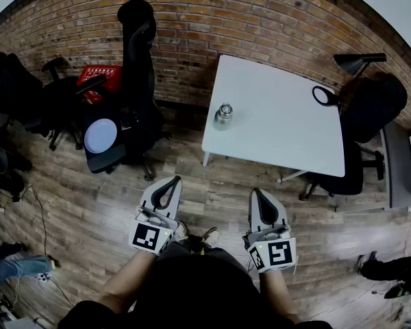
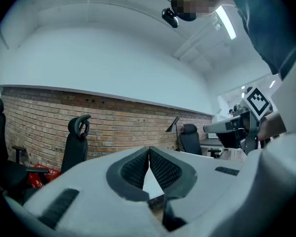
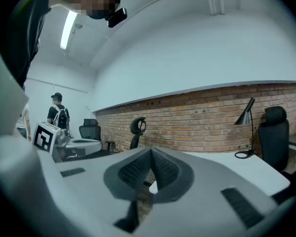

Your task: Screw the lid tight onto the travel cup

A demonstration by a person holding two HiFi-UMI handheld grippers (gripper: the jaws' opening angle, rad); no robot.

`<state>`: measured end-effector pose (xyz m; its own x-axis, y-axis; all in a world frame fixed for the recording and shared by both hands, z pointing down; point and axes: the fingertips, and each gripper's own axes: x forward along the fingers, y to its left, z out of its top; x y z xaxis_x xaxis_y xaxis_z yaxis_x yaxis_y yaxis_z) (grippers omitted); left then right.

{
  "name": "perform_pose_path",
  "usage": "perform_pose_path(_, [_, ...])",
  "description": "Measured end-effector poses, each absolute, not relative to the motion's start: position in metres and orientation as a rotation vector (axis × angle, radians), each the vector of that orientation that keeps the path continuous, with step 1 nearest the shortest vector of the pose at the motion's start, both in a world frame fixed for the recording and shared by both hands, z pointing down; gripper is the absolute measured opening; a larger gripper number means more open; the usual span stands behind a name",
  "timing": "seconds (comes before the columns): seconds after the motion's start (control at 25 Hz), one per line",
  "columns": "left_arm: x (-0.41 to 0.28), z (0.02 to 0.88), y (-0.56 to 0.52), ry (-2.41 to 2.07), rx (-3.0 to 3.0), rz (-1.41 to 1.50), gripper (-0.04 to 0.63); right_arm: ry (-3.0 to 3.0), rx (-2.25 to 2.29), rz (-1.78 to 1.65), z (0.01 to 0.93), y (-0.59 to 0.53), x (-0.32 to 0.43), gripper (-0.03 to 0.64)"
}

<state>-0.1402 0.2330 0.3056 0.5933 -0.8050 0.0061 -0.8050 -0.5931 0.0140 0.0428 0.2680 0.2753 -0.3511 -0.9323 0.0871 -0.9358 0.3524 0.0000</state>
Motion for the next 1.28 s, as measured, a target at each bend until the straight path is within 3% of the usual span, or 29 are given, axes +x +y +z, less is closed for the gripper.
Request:
perform_pose_path(0.8, [-0.110, 0.318, 0.244, -1.508, 2.793, 0.073, 0.026, -2.687, 1.552, 0.279, 0.313, 0.277, 0.065, 0.011])
perform_pose_path(1.28, [-0.076, 0.332, 0.145, -1.380, 2.789, 0.006, 0.026, -2.599, 1.558, 0.300, 0.319, 0.205, 0.073, 0.011])
